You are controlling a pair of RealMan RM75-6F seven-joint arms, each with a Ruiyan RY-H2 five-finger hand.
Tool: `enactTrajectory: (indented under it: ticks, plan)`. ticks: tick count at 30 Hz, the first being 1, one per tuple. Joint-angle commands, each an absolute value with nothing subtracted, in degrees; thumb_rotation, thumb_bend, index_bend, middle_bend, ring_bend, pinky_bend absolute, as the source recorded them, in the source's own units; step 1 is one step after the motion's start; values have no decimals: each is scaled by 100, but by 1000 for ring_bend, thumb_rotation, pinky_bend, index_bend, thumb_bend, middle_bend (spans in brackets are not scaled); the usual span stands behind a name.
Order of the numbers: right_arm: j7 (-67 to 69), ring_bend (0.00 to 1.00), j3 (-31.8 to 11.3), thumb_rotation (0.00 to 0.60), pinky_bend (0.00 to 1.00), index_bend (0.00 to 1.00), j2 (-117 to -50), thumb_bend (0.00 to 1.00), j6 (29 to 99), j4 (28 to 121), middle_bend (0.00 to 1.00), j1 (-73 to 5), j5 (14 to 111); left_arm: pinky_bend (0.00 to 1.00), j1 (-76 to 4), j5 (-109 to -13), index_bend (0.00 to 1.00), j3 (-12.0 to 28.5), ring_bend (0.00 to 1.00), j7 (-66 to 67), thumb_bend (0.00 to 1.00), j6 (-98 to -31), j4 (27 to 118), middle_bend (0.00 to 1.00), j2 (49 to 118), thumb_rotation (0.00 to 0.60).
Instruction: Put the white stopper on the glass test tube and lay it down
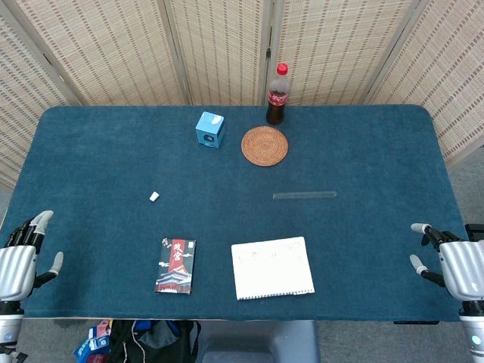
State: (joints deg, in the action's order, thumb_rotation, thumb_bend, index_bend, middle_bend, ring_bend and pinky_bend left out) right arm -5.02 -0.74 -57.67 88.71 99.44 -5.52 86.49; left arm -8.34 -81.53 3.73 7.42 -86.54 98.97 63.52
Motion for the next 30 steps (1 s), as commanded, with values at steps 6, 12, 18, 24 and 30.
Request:
enactTrajectory:
  ticks: [6,12,18,24,30]
  plan:
    - [-540,489,-118,600,712,314,-5783,261,8777,9967,496,-551,8674,158,-825,-8198,38,396,101,769,401,-8636,9917,99,6324,600]
    - [-542,488,-224,600,712,314,-5728,262,8664,10029,496,-632,8678,158,-815,-8205,38,419,101,757,401,-8622,9919,100,6318,600]
    - [-872,489,-513,600,711,314,-5445,261,7998,10336,517,-1137,8506,157,-825,-8251,38,435,101,783,401,-8606,9933,100,6326,600]
    - [-1124,677,-884,600,883,314,-5378,261,6967,10418,658,-1902,8061,153,-808,-8313,38,416,101,791,401,-8607,9908,100,6340,600]
    - [-1565,899,-1199,600,1000,316,-5680,262,5996,10235,848,-2715,7479,149,-820,-8335,38,417,101,802,401,-8562,9908,99,6322,600]
